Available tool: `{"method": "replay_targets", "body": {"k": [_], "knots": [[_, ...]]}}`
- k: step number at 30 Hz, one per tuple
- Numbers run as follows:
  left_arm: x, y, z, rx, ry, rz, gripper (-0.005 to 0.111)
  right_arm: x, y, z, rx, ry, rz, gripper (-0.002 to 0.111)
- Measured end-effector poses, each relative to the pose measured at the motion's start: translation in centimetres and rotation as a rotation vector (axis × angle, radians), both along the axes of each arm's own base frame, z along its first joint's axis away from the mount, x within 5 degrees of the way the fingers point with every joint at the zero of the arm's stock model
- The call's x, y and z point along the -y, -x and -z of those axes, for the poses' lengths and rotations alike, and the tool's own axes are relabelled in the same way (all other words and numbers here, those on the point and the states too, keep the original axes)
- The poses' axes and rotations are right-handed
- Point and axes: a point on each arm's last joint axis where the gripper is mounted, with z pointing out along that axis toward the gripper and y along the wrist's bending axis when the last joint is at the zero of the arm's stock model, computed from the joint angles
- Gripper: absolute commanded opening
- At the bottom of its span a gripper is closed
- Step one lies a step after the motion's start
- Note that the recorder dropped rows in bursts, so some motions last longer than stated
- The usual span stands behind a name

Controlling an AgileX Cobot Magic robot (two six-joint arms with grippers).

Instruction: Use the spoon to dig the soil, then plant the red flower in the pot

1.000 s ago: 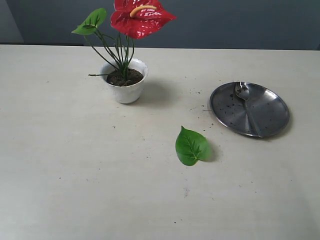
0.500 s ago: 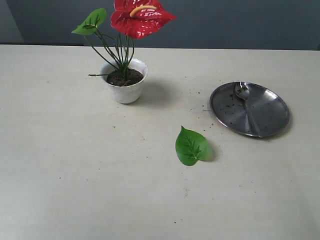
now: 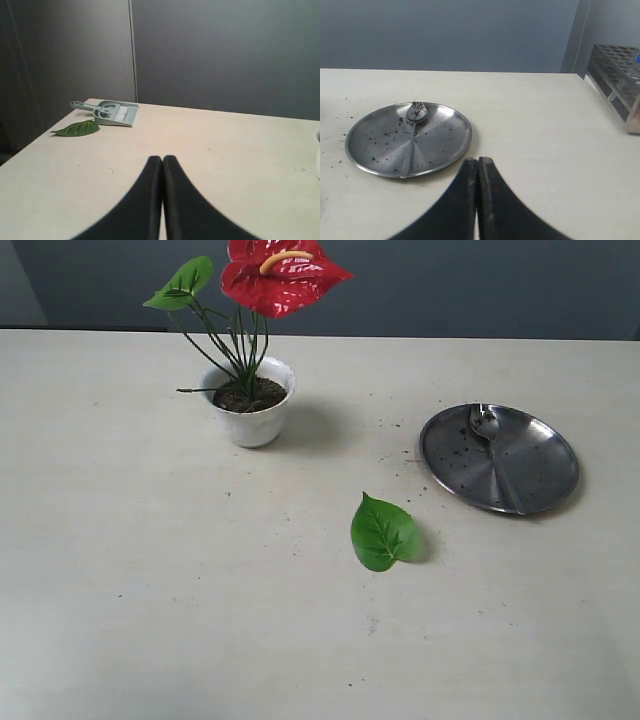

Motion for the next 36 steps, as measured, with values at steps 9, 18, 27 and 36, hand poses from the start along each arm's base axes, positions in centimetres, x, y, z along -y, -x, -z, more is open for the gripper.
{"method": "replay_targets", "body": {"k": [9, 18, 27, 36], "knots": [[-0.3, -0.1, 2.6, -0.005, 0.088, -0.035, 0.0, 0.0, 0.0, 0.0, 0.0, 0.0, 0.0, -0.001], [0.0, -0.4, 3.7, -0.04, 0.073, 0.037, 0.0, 0.0, 0.0, 0.0, 0.0, 0.0, 0.0, -0.001], [0.1, -0.4, 3.8, -0.062, 0.068, 0.056, 0.0, 0.0, 0.0, 0.0, 0.0, 0.0, 0.0, -0.001], [0.1, -0.2, 4.5, -0.13, 0.109, 0.053, 0.0, 0.0, 0.0, 0.0, 0.0, 0.0, 0.0, -0.001]]}}
